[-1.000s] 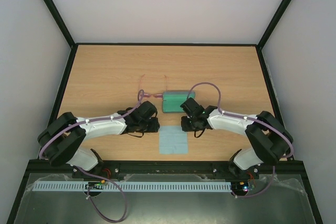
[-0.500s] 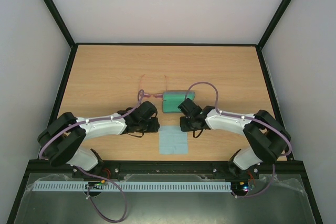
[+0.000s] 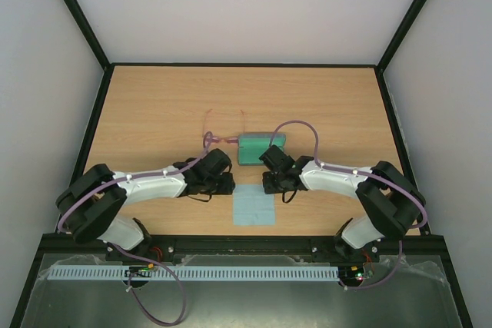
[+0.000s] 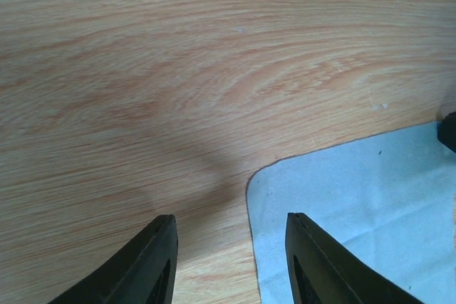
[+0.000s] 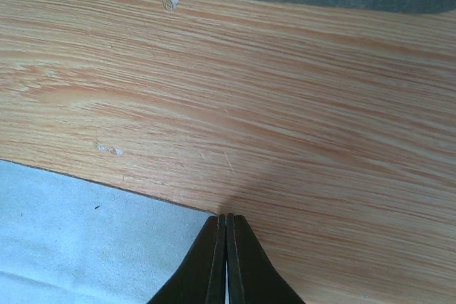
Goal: Organize the sunglasses
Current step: Fold the glasses cleaning cloth at the center of the board.
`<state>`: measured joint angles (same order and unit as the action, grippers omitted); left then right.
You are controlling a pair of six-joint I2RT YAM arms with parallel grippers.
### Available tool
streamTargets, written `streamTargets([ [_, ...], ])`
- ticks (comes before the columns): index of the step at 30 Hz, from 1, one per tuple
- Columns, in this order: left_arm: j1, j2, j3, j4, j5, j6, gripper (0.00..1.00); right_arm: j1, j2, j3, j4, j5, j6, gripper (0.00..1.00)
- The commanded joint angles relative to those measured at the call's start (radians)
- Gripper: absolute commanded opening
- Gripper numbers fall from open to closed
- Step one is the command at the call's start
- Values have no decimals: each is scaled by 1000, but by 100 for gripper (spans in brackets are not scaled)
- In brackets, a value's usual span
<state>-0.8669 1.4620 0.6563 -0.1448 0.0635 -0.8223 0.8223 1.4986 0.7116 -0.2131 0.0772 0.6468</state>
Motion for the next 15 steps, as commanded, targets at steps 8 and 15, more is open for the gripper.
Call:
streamTargets([
  [8, -42, 91, 82, -17, -48, 13, 32, 8, -2, 1, -46, -4, 2, 1],
  [15, -62, 142, 123, -51, -103, 22, 24, 9, -6, -1, -42, -5, 4, 1],
])
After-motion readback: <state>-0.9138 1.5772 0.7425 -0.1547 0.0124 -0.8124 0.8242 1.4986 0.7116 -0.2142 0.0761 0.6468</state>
